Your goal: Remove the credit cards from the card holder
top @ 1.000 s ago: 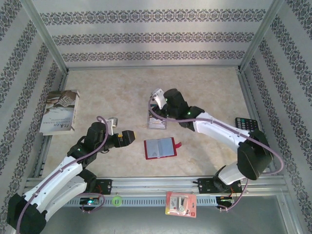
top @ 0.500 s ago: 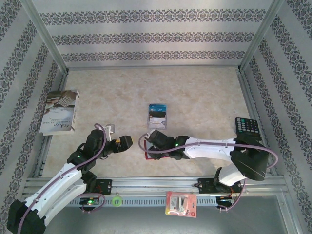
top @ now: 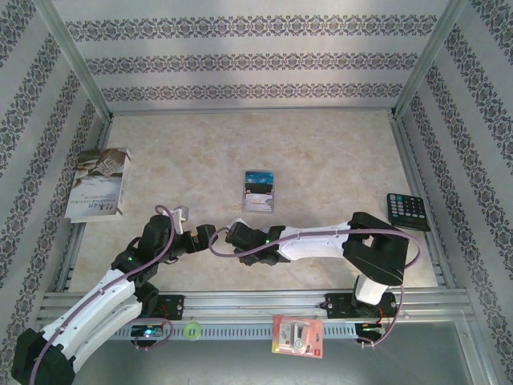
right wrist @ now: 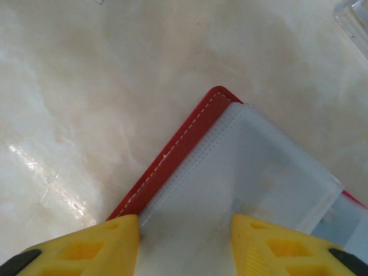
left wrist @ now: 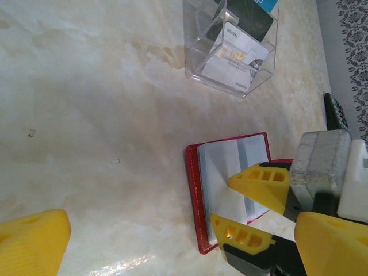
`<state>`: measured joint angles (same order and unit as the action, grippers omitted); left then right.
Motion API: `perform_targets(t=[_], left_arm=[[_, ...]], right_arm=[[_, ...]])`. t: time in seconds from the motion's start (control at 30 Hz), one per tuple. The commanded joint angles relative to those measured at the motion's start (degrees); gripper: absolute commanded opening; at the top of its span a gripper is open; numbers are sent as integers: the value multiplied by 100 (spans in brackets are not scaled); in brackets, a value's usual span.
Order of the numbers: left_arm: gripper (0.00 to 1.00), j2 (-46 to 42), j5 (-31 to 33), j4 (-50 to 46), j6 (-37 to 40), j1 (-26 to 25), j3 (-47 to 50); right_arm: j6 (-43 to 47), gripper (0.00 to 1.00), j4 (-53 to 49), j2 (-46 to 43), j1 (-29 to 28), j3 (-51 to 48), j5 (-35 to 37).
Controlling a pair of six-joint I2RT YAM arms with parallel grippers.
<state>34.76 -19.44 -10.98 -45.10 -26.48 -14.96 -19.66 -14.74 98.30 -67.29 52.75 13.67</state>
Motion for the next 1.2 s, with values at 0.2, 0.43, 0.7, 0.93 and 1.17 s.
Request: perform_targets(t=[0.2, 0.43, 0.7, 0.93, 1.17], left_arm=[[100, -35, -93, 191, -16, 89, 2], [82, 378, -557, 644, -44, 57, 39], [55, 1197, -109, 1567, -281, -745, 158], [33, 2158, 202, 2613, -441, -1234, 130], [13, 3347, 271, 3575, -546, -1576, -152]], right_arm=[[-200, 20, 247, 125, -2, -236, -215], [-435, 1, 846, -268, 279, -527, -570], [-929, 0, 1475, -720, 392, -869, -796], [-1447, 0, 2153, -1236, 454, -1441, -839], [-1774, 0, 2640, -1570, 480, -1839, -766]])
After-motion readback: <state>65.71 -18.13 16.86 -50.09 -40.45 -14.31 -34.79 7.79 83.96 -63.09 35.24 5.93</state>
